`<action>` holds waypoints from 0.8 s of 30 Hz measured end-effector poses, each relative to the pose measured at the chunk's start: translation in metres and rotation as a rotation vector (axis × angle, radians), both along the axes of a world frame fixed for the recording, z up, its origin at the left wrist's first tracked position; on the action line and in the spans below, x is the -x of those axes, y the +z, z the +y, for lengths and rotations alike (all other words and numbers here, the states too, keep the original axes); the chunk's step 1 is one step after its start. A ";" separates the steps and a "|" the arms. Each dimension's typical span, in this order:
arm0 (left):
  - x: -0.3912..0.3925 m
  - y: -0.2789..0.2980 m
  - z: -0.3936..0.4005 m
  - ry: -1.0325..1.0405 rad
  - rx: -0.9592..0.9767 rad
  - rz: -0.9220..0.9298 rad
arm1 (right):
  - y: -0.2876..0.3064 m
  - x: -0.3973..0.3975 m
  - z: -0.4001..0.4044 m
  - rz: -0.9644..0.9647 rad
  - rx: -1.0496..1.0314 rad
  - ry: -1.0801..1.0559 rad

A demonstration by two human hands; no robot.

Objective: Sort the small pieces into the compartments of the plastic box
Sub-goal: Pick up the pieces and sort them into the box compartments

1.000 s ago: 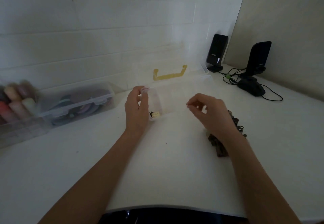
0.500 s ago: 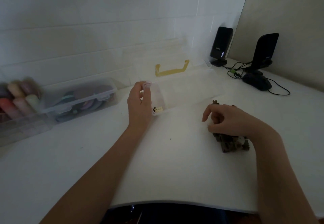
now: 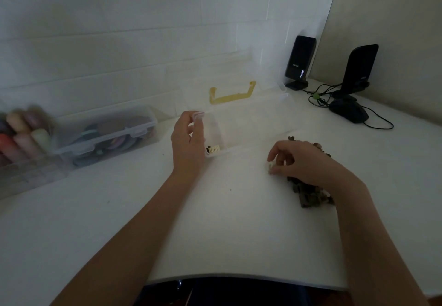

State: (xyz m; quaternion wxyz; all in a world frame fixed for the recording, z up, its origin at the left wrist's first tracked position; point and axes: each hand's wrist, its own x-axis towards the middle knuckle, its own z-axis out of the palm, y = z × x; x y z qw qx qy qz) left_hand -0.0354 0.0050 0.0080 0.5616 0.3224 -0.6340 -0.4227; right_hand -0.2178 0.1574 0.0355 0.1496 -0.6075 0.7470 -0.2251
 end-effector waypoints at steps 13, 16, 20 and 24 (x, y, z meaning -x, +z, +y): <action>-0.002 0.000 0.004 0.002 0.000 -0.004 | -0.003 -0.036 -0.017 -0.267 0.504 0.064; -0.002 0.001 0.005 0.009 0.005 0.001 | -0.003 -0.037 -0.018 -0.309 0.532 0.024; -0.003 -0.001 0.006 0.013 0.037 -0.001 | -0.005 -0.036 -0.018 -0.257 0.595 -0.022; -0.002 -0.001 0.006 0.014 0.047 -0.003 | -0.012 -0.048 -0.025 -0.003 0.689 -0.038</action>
